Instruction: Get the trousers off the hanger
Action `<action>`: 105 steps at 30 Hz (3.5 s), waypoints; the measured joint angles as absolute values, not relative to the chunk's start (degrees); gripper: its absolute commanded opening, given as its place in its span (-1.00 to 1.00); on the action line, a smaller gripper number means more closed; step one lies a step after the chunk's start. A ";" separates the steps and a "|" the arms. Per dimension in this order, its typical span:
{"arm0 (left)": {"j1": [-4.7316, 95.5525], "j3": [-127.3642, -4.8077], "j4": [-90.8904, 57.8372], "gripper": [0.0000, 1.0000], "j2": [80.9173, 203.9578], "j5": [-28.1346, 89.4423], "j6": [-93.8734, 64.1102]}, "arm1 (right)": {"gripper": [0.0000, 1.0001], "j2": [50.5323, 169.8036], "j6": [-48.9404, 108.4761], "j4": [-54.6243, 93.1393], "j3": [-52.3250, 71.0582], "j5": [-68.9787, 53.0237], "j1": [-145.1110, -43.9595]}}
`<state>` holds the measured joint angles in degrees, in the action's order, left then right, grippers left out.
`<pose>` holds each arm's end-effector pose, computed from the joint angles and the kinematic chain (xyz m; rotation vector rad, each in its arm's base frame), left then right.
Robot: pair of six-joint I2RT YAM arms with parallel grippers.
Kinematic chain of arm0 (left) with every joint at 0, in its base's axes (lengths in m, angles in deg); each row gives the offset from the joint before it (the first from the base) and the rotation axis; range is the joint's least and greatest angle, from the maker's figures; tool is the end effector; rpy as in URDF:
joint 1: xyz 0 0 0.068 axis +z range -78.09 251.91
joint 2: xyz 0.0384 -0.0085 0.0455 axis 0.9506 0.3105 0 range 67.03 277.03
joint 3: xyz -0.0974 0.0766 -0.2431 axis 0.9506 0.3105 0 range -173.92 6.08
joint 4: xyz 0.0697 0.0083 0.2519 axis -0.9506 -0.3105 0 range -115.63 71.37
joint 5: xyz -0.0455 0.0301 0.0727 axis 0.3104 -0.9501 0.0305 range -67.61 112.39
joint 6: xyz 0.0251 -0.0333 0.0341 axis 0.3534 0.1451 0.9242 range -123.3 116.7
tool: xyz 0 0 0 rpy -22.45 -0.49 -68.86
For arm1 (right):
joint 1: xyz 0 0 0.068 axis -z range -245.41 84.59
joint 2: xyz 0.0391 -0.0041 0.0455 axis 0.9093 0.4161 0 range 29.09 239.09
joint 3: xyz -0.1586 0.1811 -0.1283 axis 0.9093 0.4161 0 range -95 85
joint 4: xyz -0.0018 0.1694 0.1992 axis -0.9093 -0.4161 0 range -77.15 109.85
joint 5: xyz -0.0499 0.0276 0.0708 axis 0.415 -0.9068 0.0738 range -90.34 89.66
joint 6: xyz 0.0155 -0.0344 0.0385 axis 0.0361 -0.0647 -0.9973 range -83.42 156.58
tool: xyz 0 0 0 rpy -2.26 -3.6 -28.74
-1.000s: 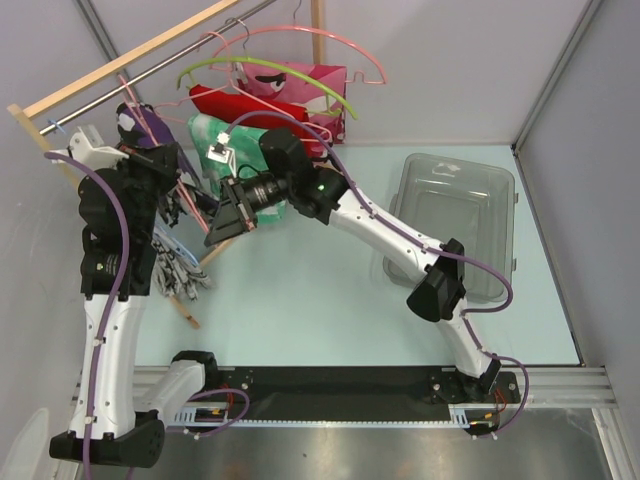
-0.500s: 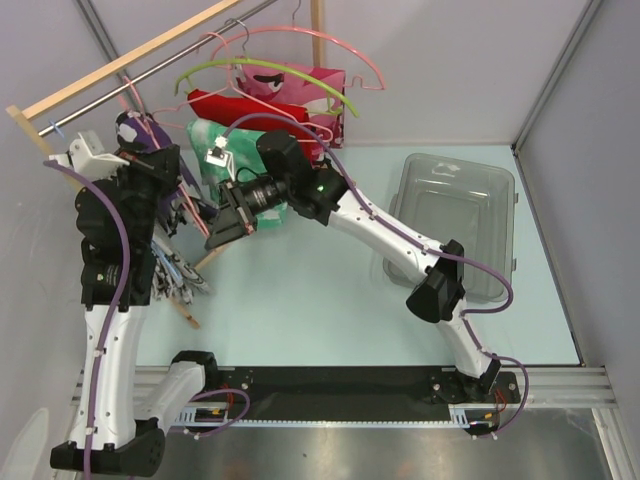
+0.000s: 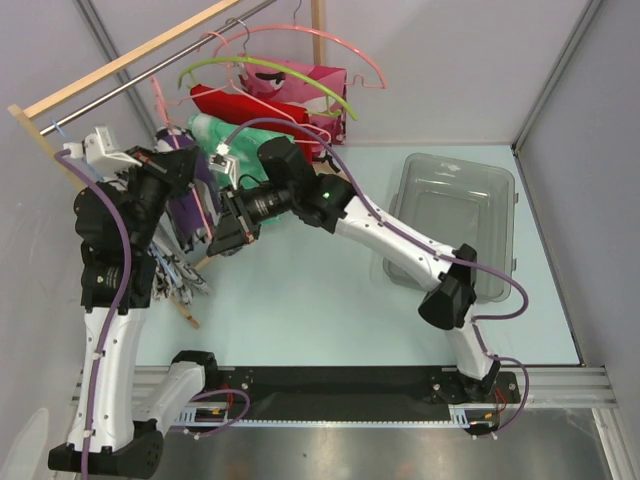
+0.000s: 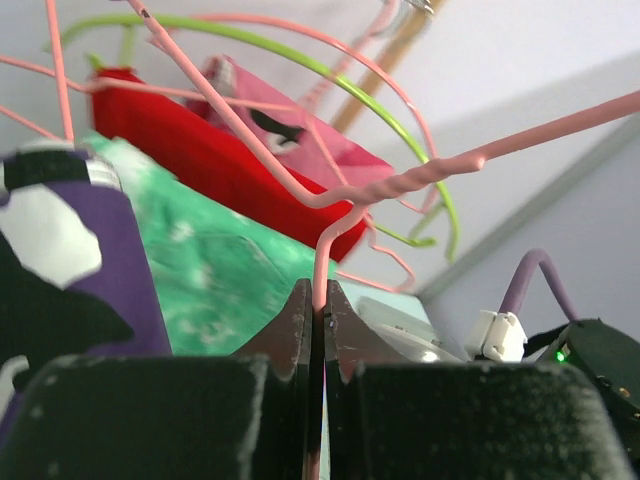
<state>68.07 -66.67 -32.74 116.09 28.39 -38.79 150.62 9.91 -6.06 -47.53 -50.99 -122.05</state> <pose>0.1545 -0.0141 0.4846 -0.3051 1.4021 -0.6409 0.2413 0.4164 0.4193 -1.2310 1.7601 1.7449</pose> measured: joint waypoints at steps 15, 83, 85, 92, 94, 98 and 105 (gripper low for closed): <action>65.78 -66.69 -32.17 -0.99 110.71 43.76 -52.51 | -1.00 129.53 11.65 -7.68 -27.22 -39.69 -126.95; 32.27 -90.16 -43.25 -0.99 138.06 32.79 -65.26 | 0.53 85.12 30.60 -4.14 15.20 21.97 -142.42; 32.23 -90.23 -43.27 -0.99 138.19 32.59 -65.23 | 0.51 85.10 31.00 -3.98 15.20 22.73 -142.55; 32.10 -90.91 -43.69 -0.99 138.34 32.00 -65.15 | 0.49 84.79 32.79 -4.24 14.94 22.23 -142.53; 32.05 -90.91 -43.71 -0.99 138.34 31.98 -65.15 | 0.37 84.83 33.01 -4.51 14.74 22.86 -142.55; 32.01 -90.91 -43.69 -0.99 138.34 31.36 -65.15 | -0.05 85.49 33.12 -4.53 14.50 25.90 -142.71; 31.99 -90.91 -43.69 -0.99 138.34 30.29 -64.71 | 0.15 85.64 35.59 4.24 19.53 33.99 -142.81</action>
